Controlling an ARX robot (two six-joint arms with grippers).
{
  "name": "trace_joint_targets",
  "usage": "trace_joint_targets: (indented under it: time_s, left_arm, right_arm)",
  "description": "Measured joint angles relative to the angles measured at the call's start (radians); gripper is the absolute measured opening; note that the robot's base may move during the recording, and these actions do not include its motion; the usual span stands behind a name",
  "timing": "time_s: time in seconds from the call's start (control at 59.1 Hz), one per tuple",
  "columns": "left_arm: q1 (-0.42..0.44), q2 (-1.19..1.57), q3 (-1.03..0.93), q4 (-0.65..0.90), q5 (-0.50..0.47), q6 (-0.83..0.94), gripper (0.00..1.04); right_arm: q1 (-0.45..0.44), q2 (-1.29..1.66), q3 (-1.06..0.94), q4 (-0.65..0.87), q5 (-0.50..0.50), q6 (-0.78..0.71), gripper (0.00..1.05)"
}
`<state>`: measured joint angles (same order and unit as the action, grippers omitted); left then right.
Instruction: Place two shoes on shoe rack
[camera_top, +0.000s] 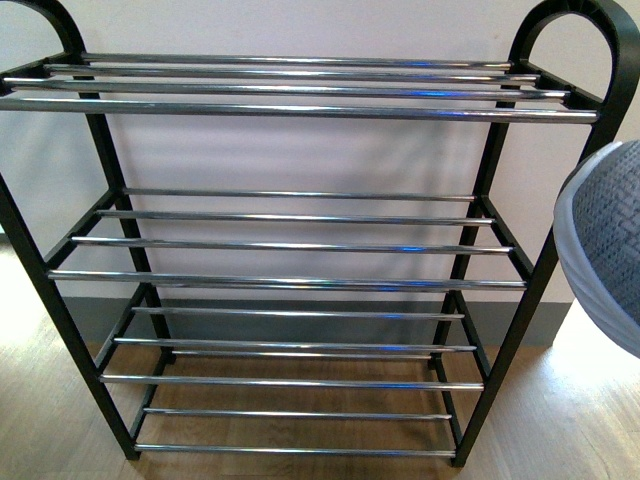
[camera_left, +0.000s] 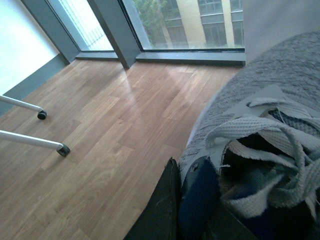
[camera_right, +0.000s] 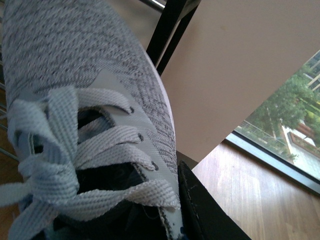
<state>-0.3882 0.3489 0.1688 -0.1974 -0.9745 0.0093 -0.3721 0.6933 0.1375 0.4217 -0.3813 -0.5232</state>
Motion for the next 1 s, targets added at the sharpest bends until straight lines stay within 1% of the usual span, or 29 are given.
trace_joint_targets:
  time_s: [0.998]
  left_arm:
    - [0.000, 0.000, 0.000, 0.000, -0.005, 0.000, 0.02]
  right_arm:
    - [0.000, 0.000, 0.000, 0.000, 0.000, 0.000, 0.01]
